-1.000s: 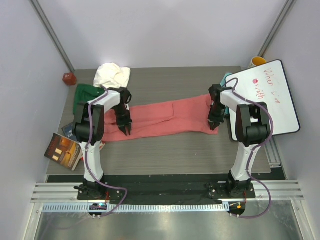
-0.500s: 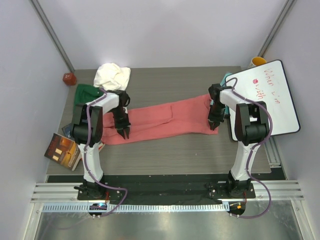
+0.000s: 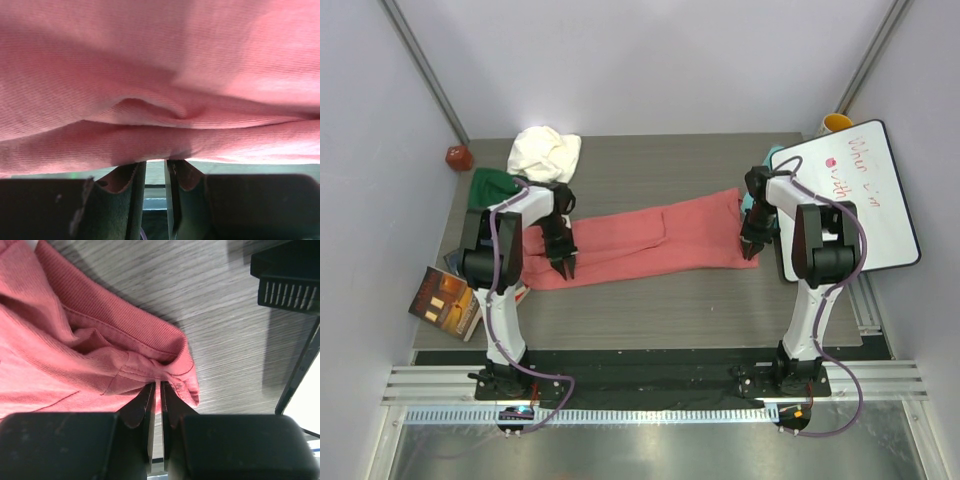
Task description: Fold and stack the t-shirts
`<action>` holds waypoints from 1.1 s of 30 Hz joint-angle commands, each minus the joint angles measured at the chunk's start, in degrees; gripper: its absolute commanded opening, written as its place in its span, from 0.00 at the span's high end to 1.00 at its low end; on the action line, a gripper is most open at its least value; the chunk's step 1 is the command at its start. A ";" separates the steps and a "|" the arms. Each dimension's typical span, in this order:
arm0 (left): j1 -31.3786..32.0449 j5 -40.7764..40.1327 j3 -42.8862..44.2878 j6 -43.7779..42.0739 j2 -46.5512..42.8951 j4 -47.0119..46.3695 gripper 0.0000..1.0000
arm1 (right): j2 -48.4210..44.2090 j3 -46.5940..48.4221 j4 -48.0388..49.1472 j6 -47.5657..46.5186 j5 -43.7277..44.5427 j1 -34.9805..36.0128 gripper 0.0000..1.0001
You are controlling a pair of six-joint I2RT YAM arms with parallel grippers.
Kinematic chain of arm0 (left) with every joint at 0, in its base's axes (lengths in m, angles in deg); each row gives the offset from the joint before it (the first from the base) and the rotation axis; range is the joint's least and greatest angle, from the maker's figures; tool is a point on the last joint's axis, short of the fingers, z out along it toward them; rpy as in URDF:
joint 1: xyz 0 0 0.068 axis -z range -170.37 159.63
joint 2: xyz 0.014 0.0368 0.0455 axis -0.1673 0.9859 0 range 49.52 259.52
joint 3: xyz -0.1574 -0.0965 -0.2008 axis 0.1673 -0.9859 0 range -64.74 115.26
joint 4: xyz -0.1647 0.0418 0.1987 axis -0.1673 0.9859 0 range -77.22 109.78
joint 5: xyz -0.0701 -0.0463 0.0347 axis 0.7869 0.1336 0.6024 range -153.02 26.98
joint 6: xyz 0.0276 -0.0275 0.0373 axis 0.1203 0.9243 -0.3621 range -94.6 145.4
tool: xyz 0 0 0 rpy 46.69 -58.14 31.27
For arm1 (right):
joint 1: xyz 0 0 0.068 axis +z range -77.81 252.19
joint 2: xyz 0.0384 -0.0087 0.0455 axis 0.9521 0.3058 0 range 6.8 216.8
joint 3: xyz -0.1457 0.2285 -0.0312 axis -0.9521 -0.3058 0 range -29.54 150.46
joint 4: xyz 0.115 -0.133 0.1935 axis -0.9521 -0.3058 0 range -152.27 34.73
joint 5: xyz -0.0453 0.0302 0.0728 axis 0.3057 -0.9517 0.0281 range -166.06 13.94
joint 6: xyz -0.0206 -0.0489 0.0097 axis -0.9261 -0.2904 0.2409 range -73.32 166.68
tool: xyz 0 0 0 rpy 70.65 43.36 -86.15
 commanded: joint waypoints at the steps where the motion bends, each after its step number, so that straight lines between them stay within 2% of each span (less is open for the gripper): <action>1: -1.14 -3.93 -1.26 -1.19 -1.90 0.76 0.78 | 4.15 1.32 5.18 -0.58 6.34 -1.57 0.86; 10: -1.58 -3.58 -2.40 -1.54 -2.52 0.58 0.78 | 9.16 14.22 1.94 -0.67 1.67 0.71 0.87; 19: -1.58 -2.96 -3.63 -1.36 -3.48 0.32 0.78 | 23.31 40.39 -4.83 0.46 0.63 5.81 0.87; 23: -1.58 -2.00 -3.63 -1.27 -3.66 0.58 0.78 | 28.41 48.07 -5.10 2.31 -0.17 5.90 0.86; 25: -1.58 -0.68 -3.02 -1.27 -3.31 0.76 0.78 | 30.35 51.05 -4.49 3.36 0.88 5.81 0.83; 28: -1.49 3.18 -1.53 -1.89 -2.60 0.59 0.78 | 28.69 50.03 0.07 4.60 1.50 5.90 0.71; 29: -1.49 6.41 -1.26 -2.24 -2.60 0.41 0.78 | 26.94 48.88 2.17 4.69 -0.07 5.90 0.69; 33: -0.53 10.30 -0.03 -3.29 -3.13 -1.26 0.72 | 16.57 44.04 11.59 3.38 -1.14 6.77 0.64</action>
